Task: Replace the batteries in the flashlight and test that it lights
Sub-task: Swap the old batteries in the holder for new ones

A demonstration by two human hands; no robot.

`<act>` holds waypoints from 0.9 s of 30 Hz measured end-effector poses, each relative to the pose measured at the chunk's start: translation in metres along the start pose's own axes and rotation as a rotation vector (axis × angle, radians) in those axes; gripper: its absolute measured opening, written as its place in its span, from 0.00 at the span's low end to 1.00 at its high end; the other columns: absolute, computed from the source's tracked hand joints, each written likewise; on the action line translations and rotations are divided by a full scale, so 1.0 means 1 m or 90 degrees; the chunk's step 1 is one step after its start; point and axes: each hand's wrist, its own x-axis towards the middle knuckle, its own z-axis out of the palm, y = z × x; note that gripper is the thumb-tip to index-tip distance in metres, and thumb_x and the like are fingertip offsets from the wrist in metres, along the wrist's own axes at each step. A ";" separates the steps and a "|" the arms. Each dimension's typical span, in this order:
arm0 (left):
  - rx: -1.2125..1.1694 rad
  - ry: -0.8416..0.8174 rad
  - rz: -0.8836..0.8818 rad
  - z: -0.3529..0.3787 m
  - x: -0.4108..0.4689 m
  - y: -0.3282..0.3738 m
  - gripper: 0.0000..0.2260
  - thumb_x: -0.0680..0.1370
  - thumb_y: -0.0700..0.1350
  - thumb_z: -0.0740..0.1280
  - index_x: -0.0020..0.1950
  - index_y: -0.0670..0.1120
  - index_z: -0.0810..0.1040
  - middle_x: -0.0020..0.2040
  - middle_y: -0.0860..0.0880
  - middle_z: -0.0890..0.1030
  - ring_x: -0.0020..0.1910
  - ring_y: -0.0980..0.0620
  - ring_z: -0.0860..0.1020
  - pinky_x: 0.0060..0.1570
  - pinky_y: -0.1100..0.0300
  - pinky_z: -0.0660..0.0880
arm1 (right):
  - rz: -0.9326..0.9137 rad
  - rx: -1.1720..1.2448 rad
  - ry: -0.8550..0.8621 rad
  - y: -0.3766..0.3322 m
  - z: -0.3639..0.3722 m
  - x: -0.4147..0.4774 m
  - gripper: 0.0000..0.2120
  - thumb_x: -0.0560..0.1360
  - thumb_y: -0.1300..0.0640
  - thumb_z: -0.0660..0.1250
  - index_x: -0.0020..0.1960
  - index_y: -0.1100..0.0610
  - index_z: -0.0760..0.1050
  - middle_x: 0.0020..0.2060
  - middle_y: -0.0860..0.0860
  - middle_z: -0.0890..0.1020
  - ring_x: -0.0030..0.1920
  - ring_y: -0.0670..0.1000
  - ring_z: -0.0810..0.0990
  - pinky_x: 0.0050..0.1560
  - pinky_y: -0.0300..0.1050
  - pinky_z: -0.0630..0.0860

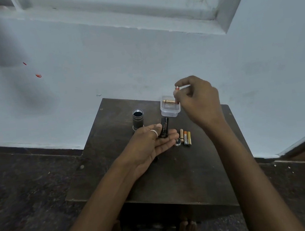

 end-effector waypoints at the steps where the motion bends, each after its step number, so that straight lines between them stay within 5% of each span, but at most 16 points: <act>1: 0.000 0.000 0.001 0.000 0.000 0.000 0.13 0.85 0.41 0.56 0.62 0.34 0.74 0.49 0.39 0.86 0.49 0.46 0.86 0.44 0.57 0.83 | 0.007 0.033 0.009 -0.002 -0.003 -0.012 0.04 0.77 0.57 0.68 0.51 0.51 0.80 0.34 0.44 0.84 0.34 0.36 0.79 0.36 0.24 0.69; 6: 0.023 0.000 0.012 0.001 0.001 -0.003 0.14 0.85 0.41 0.55 0.62 0.33 0.75 0.52 0.38 0.84 0.49 0.47 0.85 0.47 0.57 0.82 | 0.022 0.087 0.025 0.004 0.002 -0.050 0.02 0.75 0.58 0.72 0.48 0.53 0.81 0.37 0.42 0.84 0.39 0.38 0.83 0.39 0.25 0.74; 11: 0.033 -0.007 0.021 -0.001 0.000 -0.003 0.15 0.85 0.41 0.55 0.63 0.35 0.77 0.60 0.36 0.81 0.56 0.43 0.82 0.51 0.55 0.81 | -0.082 0.025 0.021 0.007 0.014 -0.064 0.03 0.73 0.61 0.74 0.46 0.56 0.81 0.37 0.45 0.84 0.38 0.38 0.81 0.42 0.29 0.77; 14: 0.039 -0.024 0.027 -0.002 -0.003 -0.001 0.15 0.85 0.40 0.54 0.62 0.34 0.77 0.59 0.37 0.82 0.58 0.42 0.82 0.50 0.56 0.82 | -0.129 -0.002 -0.016 0.011 0.015 -0.067 0.04 0.71 0.62 0.74 0.44 0.56 0.81 0.38 0.46 0.84 0.39 0.45 0.83 0.42 0.41 0.80; 18: 0.050 -0.039 0.034 -0.002 -0.004 0.001 0.15 0.85 0.40 0.54 0.58 0.38 0.79 0.53 0.41 0.85 0.52 0.48 0.85 0.50 0.56 0.82 | -0.181 -0.043 -0.072 0.016 0.014 -0.066 0.06 0.68 0.62 0.78 0.43 0.55 0.83 0.40 0.47 0.84 0.41 0.46 0.81 0.43 0.41 0.78; 22: 0.030 -0.011 0.020 -0.001 -0.003 0.001 0.14 0.85 0.41 0.56 0.61 0.37 0.78 0.52 0.40 0.84 0.46 0.51 0.85 0.45 0.58 0.82 | -0.094 -0.032 -0.116 0.020 0.008 -0.063 0.14 0.69 0.58 0.79 0.53 0.53 0.81 0.48 0.42 0.80 0.46 0.42 0.78 0.44 0.30 0.72; 27: 0.034 -0.011 0.000 0.002 -0.004 0.002 0.13 0.84 0.43 0.58 0.63 0.39 0.76 0.53 0.40 0.84 0.49 0.49 0.85 0.47 0.56 0.82 | -0.024 0.015 -0.198 0.024 -0.001 -0.058 0.28 0.71 0.54 0.78 0.68 0.52 0.73 0.63 0.46 0.80 0.60 0.44 0.79 0.58 0.41 0.78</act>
